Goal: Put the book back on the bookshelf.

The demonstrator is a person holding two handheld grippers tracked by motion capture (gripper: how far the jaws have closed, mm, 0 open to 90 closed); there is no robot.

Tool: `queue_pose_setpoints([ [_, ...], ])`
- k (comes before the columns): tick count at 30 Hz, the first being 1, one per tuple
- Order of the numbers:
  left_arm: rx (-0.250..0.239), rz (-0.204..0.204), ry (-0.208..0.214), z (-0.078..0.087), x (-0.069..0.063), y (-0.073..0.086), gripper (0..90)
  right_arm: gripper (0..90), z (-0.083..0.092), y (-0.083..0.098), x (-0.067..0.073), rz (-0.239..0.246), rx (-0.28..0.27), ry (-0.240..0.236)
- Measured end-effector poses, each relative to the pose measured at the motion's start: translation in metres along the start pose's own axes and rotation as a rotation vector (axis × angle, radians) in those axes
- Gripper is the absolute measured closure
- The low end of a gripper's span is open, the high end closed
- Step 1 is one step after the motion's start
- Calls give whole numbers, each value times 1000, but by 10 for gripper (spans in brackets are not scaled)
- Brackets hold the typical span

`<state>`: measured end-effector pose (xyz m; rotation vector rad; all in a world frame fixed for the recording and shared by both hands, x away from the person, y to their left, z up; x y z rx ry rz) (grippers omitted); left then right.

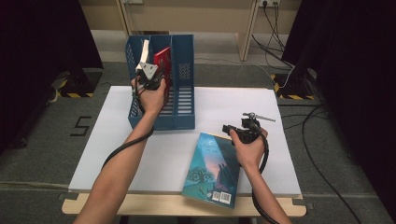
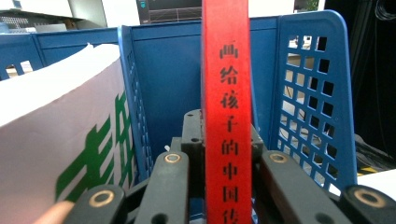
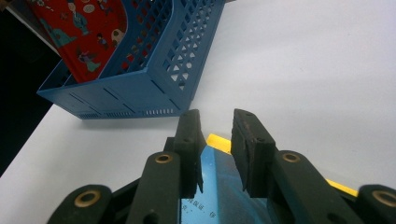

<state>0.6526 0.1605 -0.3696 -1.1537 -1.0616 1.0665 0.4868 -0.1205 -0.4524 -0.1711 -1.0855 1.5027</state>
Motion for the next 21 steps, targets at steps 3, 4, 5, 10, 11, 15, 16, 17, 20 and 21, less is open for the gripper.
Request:
queue_pose_setpoints([
  [3,18,-12,0,2,0,0,776,726,0,1,1,-1,1,0],
  [4,26,-13,1,3,0,0,775,726,0,1,1,0,0,0],
  [5,35,-17,2,3,1,0,772,726,0,1,1,-1,0,-1],
  [10,68,-21,12,8,2,-1,767,725,0,1,2,0,-4,-2],
  [11,77,-17,16,10,3,-1,767,725,0,1,2,-2,-1,-3],
  [15,97,-18,25,15,4,0,767,724,0,2,3,3,-3,-6],
  [16,102,-19,26,17,4,1,767,724,0,2,4,-1,-1,-5],
  [17,107,-18,28,18,5,1,766,724,0,2,4,1,-2,-5],
  [20,122,-19,36,24,6,3,765,724,0,3,5,-1,0,-4],
  [21,129,-20,40,25,6,4,764,724,-1,4,5,0,2,-6],
])
Point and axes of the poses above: each handheld gripper's, and its own axes: z roughly backward along the jaws, y roughly out of its underside, x roughly to its left, the point moved 8 cm from there along -z, roughly forward along the jaws, and after that the axes turned 2 degrees about -z, right-handed, at the moved point
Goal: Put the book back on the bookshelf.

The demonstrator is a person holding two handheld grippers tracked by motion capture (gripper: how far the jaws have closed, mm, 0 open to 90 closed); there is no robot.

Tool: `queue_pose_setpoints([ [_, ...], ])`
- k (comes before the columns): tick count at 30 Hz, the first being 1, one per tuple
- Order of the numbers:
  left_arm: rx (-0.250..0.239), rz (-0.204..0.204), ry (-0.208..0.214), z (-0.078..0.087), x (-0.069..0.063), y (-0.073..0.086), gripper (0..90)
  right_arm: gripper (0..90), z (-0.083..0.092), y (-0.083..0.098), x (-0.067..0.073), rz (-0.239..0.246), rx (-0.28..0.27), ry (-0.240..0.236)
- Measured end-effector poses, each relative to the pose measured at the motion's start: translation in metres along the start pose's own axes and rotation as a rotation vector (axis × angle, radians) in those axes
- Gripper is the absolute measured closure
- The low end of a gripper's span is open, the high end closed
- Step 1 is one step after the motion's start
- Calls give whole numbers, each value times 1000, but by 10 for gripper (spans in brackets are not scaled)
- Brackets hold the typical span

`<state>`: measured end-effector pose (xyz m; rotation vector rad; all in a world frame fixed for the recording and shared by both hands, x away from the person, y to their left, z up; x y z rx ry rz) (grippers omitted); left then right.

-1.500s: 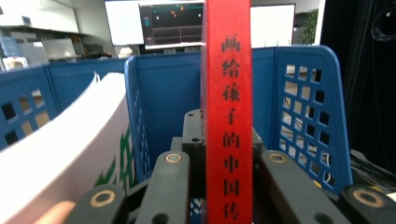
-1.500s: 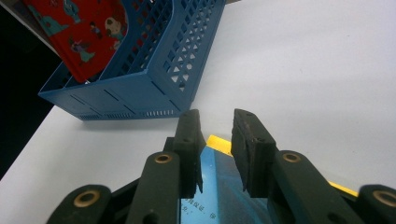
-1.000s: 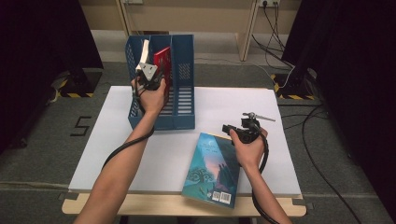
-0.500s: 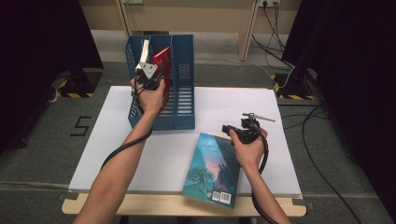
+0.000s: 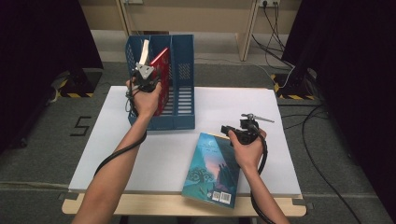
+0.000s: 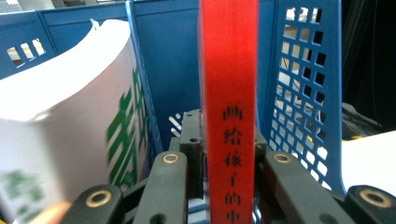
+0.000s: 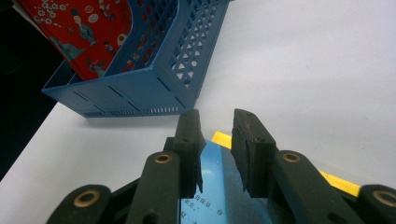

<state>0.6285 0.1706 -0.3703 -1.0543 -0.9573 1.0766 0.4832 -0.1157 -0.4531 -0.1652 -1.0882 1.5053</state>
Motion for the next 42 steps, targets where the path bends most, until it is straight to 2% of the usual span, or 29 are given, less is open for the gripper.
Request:
queue_pose_setpoints([
  [11,65,-2,45,18,1,11,750,723,-2,3,3,0,7,-5],
  [23,92,3,77,24,0,19,725,720,-3,3,5,1,7,-4],
  [30,105,5,77,29,-1,20,720,717,-1,1,5,1,6,-6],
  [35,129,27,91,34,-1,23,721,716,-1,1,5,1,8,-4],
  [38,151,23,83,34,0,24,730,715,-1,1,5,3,10,-5],
  [42,175,50,67,34,0,24,757,715,-2,1,6,1,15,-3],
])
Point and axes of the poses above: each handheld gripper's, and its own axes: z roughly backward along the jaws, y roughly out of its underside, x roughly to its left, the point moved 8 cm from there along -z, roughly forward along the jaws, and after that the axes turned 2 degrees about -z, right-handed, at the moved point
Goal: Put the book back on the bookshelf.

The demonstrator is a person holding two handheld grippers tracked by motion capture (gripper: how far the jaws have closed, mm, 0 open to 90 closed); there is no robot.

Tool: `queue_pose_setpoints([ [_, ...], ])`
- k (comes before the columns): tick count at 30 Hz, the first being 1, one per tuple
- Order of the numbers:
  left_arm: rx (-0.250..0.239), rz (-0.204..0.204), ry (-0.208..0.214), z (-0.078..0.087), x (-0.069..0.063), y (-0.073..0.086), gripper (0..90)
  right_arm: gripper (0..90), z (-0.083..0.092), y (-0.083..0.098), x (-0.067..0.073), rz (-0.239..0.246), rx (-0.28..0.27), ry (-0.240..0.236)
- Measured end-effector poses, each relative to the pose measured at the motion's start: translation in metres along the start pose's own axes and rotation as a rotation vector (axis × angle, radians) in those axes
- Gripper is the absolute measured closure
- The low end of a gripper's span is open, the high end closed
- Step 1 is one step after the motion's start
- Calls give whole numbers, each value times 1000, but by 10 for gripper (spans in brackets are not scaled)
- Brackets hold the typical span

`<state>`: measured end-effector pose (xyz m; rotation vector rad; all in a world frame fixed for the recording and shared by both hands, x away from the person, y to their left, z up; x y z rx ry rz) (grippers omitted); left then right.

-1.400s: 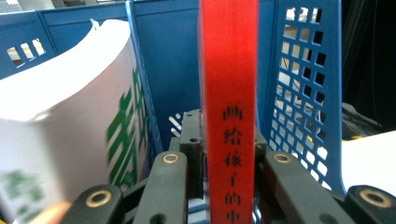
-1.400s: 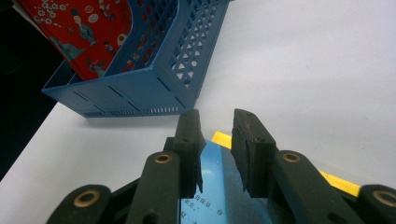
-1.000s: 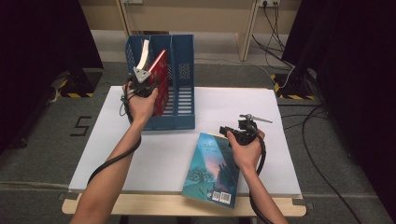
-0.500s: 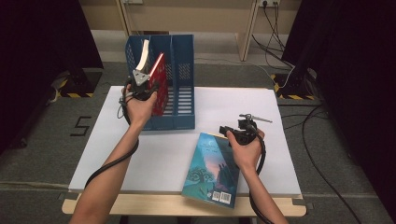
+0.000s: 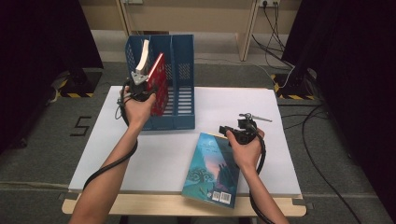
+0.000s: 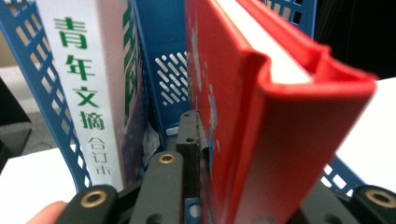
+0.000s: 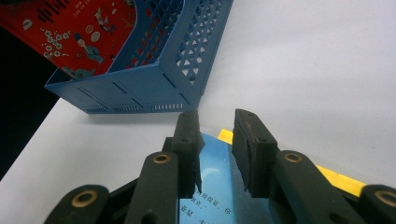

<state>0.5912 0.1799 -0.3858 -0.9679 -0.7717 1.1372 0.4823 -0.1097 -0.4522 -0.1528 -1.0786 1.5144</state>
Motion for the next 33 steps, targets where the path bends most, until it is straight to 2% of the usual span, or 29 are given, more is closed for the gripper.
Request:
queue_pose_setpoints([
  [4,1,17,0,0,-2,-1,788,716,-1,0,0,5,0,1],
  [7,-14,24,-13,-1,-4,-1,791,717,0,0,-1,2,1,2],
  [14,-55,50,-5,-6,-3,-9,793,720,1,-1,-2,2,0,5],
  [27,-147,41,-27,-16,2,-23,794,722,1,-3,-4,8,-6,7],
  [33,-183,33,-55,-24,6,-27,794,722,0,-2,-3,8,-3,6],
])
Point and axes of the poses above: each handheld gripper's, and its own axes: z roughly backward along the jaws, y roughly out of its underside, x roughly to its left, the point moved 8 cm from there along -z, roughly forward along the jaws, and after that the axes turned 2 degrees about -z, right-handed, at the moved point
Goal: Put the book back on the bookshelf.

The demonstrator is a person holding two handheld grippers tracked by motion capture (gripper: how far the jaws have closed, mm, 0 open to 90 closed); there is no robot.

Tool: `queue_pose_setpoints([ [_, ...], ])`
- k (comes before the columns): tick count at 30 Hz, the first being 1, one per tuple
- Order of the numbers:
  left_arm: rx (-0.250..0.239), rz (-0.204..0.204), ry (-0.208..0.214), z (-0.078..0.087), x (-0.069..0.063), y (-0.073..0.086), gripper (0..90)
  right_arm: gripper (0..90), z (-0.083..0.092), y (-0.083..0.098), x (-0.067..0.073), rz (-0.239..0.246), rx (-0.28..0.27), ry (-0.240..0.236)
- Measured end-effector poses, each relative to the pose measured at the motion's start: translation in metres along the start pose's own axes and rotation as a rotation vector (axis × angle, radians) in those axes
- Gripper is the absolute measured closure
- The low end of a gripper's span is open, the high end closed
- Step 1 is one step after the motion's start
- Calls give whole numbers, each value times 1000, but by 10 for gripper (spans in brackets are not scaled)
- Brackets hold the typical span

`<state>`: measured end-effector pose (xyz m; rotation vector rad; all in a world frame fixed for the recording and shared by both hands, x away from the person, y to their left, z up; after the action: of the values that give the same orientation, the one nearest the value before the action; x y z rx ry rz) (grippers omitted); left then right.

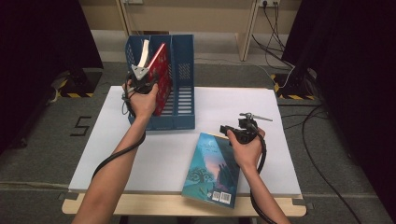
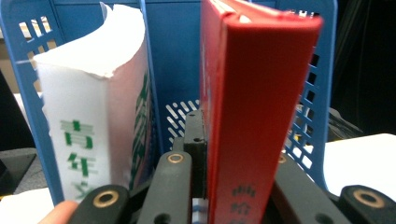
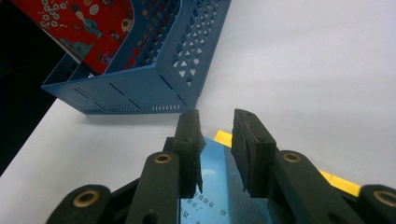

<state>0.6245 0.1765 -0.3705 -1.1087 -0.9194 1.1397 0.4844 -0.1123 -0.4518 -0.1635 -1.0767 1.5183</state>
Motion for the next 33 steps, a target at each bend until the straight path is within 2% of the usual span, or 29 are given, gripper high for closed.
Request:
queue_pose_setpoints([
  [3,-14,-13,-13,-5,0,1,793,723,0,0,0,-2,2,0],
  [14,1,-32,-27,-13,0,12,790,724,1,0,-2,-1,0,1],
  [20,52,-28,-3,-12,2,15,779,722,3,0,-2,-6,-4,0],
  [28,52,-6,48,-5,3,15,750,720,2,4,-4,-13,0,0],
  [33,55,-7,55,4,3,13,706,718,2,4,-4,-12,1,0],
])
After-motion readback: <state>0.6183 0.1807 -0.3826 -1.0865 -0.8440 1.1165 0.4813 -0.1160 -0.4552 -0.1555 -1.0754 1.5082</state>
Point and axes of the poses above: each handheld gripper's, and its own axes: z roughly backward along the jaws, y roughly out of its underside, x roughly to its left, the point moved 8 cm from there along -z, roughly forward along the jaws, and after that the axes turned 2 degrees about -z, right-handed, at the moved point
